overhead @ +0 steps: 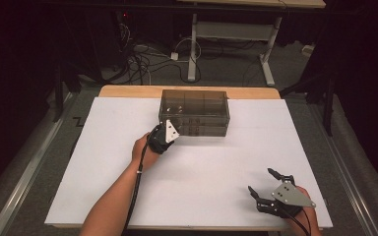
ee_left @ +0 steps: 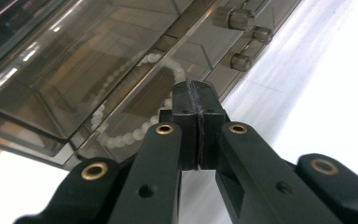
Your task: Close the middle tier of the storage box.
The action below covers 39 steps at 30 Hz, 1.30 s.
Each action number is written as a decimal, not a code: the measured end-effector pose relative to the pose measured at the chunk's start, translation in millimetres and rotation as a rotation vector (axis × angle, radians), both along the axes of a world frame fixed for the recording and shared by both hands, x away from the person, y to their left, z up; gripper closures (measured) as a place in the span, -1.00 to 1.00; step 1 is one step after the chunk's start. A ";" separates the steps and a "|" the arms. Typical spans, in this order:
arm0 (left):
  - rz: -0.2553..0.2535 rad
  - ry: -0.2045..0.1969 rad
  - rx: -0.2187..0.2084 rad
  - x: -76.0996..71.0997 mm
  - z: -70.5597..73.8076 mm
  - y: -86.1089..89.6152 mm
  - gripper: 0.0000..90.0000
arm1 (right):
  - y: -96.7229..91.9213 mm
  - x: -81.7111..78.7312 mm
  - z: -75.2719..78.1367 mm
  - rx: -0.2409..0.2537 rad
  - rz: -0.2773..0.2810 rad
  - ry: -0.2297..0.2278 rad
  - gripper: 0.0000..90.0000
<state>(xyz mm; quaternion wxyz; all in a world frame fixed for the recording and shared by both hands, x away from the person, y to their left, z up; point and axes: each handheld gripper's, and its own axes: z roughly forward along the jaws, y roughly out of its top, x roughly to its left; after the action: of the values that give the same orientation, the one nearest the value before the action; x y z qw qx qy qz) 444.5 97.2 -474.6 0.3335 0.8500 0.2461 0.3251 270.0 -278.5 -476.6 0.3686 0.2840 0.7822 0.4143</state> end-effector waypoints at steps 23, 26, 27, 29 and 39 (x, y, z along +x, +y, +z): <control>0.032 -0.003 -0.001 2.3 0.7 9.7 0.94 | 0.3 0.0 -0.3 -0.001 0.000 0.002 -0.60; 0.038 0.002 -0.006 2.7 0.1 10.9 0.94 | 0.3 0.0 -0.3 -0.001 0.000 0.002 -0.60; 0.038 0.002 -0.002 2.7 0.0 11.0 0.94 | 0.4 -0.1 -0.3 -0.002 0.000 0.003 -0.60; 0.038 0.004 -0.001 2.8 -0.2 11.3 0.94 | 0.4 0.0 -0.3 -0.003 0.001 0.002 -0.60; 0.045 0.004 0.002 4.1 -1.4 12.8 0.94 | 0.7 -0.3 -0.2 -0.004 0.003 0.001 -0.60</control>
<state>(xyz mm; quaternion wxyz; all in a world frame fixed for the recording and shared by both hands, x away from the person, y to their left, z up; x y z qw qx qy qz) 448.6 110.0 -476.0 0.3250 0.8452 0.2653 0.3312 269.7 -277.8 -476.8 0.3680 0.2822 0.7837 0.4131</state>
